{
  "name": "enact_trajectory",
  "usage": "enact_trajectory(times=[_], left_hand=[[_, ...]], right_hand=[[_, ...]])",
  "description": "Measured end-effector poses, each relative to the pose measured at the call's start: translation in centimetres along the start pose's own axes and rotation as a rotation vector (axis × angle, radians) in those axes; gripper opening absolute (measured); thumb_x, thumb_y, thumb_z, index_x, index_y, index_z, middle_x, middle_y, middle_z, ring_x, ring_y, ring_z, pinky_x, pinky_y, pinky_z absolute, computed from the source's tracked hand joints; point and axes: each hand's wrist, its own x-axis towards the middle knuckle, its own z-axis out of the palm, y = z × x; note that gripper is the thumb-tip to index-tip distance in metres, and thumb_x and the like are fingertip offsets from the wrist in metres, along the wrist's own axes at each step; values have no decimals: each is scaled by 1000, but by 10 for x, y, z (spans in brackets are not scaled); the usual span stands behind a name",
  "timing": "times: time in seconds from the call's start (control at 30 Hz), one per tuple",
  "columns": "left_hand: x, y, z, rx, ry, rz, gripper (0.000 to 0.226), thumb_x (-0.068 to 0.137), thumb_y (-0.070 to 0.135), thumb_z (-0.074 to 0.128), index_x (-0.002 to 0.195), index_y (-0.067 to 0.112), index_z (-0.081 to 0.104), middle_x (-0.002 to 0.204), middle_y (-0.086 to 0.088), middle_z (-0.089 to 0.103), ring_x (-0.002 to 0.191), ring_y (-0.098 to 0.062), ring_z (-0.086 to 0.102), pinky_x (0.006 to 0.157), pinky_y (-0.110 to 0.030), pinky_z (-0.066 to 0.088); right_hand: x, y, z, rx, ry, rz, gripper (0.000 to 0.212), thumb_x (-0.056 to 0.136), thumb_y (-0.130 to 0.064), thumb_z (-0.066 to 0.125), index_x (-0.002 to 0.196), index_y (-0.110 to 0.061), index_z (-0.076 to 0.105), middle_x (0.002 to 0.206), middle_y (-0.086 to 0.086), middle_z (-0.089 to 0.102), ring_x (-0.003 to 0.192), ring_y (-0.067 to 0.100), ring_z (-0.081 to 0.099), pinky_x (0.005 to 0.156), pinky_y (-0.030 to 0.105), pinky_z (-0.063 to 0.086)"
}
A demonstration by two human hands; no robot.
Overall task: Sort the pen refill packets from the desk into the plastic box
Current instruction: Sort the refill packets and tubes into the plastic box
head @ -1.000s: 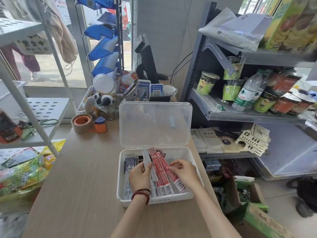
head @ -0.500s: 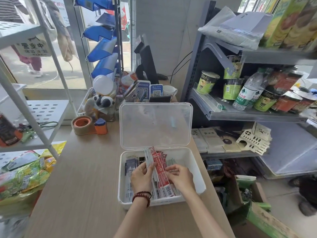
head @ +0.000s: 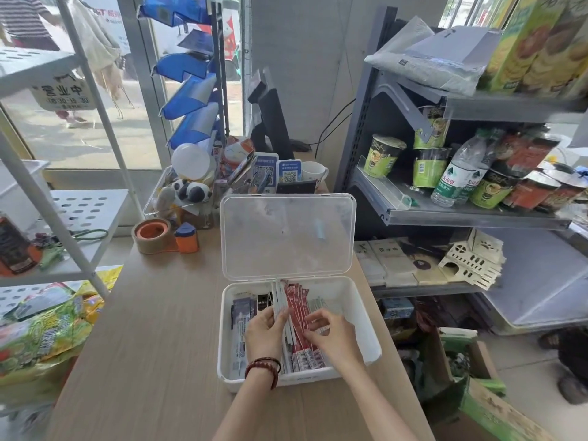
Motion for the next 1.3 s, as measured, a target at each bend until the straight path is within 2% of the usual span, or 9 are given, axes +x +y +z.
enact_trajectory(times=[0.2, 0.33, 0.5, 0.63, 0.87, 0.97, 1.13, 1.23, 1.3], left_hand=[[-2, 2, -3, -87, 56, 32, 25, 81, 42, 67, 76, 18, 70, 69, -2, 69, 61, -9, 52, 62, -24, 41], [-8, 13, -5, -103, 64, 46, 20, 83, 37, 66, 70, 22, 67, 53, 19, 61, 47, 5, 47, 50, -11, 35], [-11, 16, -4, -150, -43, 76, 19, 84, 32, 67, 75, 15, 69, 62, 11, 66, 52, 4, 53, 55, -11, 40], [-13, 21, 0, -191, -125, 93, 13, 85, 21, 65, 76, 12, 68, 63, 8, 66, 51, 5, 55, 52, -7, 41], [-11, 17, 4, -170, -250, 41, 14, 87, 24, 63, 94, 17, 73, 86, 1, 75, 81, -12, 70, 69, -18, 53], [-8, 12, 5, -83, -244, 36, 11, 86, 28, 64, 87, 23, 74, 83, -4, 75, 73, -17, 64, 70, -26, 50], [-5, 7, 6, -23, -265, 26, 22, 82, 40, 63, 87, 24, 75, 65, 1, 65, 56, -12, 43, 56, -19, 36], [-3, 6, 5, -4, -270, 31, 18, 87, 32, 60, 90, 20, 73, 42, 14, 53, 36, 0, 29, 45, -9, 31], [0, 1, 6, 1, -265, 33, 20, 86, 37, 59, 90, 23, 73, 45, 12, 56, 43, -2, 31, 49, -12, 32]], right_hand=[[0, -2, -7, 91, 39, 7, 15, 82, -24, 77, 94, -26, 68, 87, -12, 68, 76, -4, 61, 59, 3, 44], [-2, -3, -9, 85, 40, 2, 15, 83, -32, 75, 96, -28, 69, 87, -15, 68, 80, -6, 62, 64, 6, 43], [-6, -9, -12, 191, 12, -58, 12, 85, -40, 70, 94, -32, 69, 88, -13, 71, 80, -6, 64, 76, 13, 51], [-11, -15, -16, 331, -75, -67, 28, 78, -40, 78, 101, -28, 68, 91, -7, 73, 83, 2, 68, 78, 22, 57], [-11, -10, -19, 318, -57, -10, 33, 73, -36, 83, 98, -26, 65, 87, -6, 74, 81, 3, 70, 75, 21, 58], [-10, -5, -21, 274, -38, 11, 23, 79, -29, 79, 96, -25, 65, 87, -6, 73, 80, 2, 69, 69, 16, 55], [-3, 4, -28, 122, 149, 35, 21, 79, -24, 79, 95, -23, 66, 85, -10, 71, 77, -2, 66, 67, 13, 54], [2, 6, -29, 5, 171, 31, 13, 83, -21, 75, 91, -21, 65, 85, -9, 70, 74, -3, 63, 62, 7, 49], [2, 10, -24, -84, 131, 39, 5, 87, -19, 71, 90, -21, 68, 87, -6, 71, 75, 0, 64, 70, 12, 53]])
